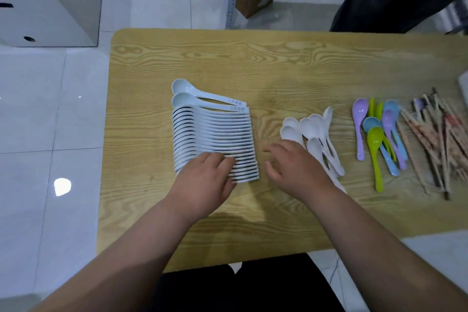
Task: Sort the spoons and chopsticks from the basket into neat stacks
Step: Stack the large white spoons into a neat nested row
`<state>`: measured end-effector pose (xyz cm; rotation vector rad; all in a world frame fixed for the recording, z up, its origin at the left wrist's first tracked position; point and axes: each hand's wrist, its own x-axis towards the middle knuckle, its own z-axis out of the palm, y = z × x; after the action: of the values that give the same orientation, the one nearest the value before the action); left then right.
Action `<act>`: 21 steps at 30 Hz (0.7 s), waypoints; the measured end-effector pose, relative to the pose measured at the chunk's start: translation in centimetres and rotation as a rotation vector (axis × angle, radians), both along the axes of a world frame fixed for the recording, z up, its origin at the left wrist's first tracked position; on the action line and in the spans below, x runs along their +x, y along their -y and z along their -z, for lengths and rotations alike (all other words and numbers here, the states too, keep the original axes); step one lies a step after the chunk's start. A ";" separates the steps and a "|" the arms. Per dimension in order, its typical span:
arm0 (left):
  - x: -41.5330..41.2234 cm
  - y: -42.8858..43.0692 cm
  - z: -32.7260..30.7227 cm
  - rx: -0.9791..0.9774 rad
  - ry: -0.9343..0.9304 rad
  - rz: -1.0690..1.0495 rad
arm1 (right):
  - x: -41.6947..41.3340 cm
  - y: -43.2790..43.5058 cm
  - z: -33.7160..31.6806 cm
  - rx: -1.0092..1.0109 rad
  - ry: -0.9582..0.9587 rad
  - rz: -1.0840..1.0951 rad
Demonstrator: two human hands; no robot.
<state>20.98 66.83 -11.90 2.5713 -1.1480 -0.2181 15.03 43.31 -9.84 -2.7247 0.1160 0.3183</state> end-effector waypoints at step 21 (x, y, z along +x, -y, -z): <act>2.5 21.7 2.4 0.083 -0.348 -0.458 | -7.7 14.7 2.2 -0.196 -0.218 -0.096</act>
<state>23.52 45.12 -14.31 2.6418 -0.4232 -0.5810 7.32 28.59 -12.07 -2.8863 0.0799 0.6636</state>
